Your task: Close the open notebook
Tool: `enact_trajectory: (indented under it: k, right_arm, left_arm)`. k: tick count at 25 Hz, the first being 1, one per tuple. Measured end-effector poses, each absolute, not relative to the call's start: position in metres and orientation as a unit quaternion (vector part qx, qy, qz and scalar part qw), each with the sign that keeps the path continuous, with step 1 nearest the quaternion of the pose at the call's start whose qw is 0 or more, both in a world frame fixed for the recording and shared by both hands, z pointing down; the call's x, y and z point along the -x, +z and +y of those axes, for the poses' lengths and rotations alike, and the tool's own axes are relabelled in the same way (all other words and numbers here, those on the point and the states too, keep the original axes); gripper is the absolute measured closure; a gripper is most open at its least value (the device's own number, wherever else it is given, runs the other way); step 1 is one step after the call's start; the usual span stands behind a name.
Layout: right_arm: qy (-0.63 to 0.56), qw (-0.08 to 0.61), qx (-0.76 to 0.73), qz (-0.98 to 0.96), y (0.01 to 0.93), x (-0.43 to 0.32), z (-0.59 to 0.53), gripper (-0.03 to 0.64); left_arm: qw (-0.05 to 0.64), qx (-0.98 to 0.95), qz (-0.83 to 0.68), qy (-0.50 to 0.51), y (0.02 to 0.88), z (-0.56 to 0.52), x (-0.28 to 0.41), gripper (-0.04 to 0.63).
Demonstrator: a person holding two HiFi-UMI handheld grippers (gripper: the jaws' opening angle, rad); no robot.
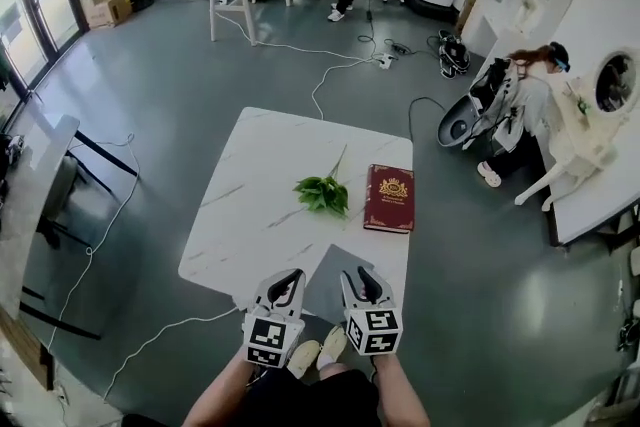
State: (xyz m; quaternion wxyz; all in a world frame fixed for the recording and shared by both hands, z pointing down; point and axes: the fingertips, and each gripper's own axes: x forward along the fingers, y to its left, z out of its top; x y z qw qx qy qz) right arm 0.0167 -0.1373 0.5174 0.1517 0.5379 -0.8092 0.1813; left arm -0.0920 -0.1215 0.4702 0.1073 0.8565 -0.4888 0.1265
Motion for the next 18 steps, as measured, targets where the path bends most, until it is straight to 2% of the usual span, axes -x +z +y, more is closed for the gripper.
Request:
enact_trajectory:
  k: [8, 18]
  right_arm:
    - [0.125, 0.096, -0.609, -0.777, 0.455, -0.074, -0.106, 0.495]
    - [0.08, 0.069, -0.678, -0.728, 0.423, -0.119, -0.049, 0.555]
  left_arm:
    - [0.053, -0.89, -0.441, 0.1, 0.42, -0.106, 0.05, 0.571]
    - [0.018, -0.92, -0.383, 0.086, 0.393, -0.074, 0.017, 0.571]
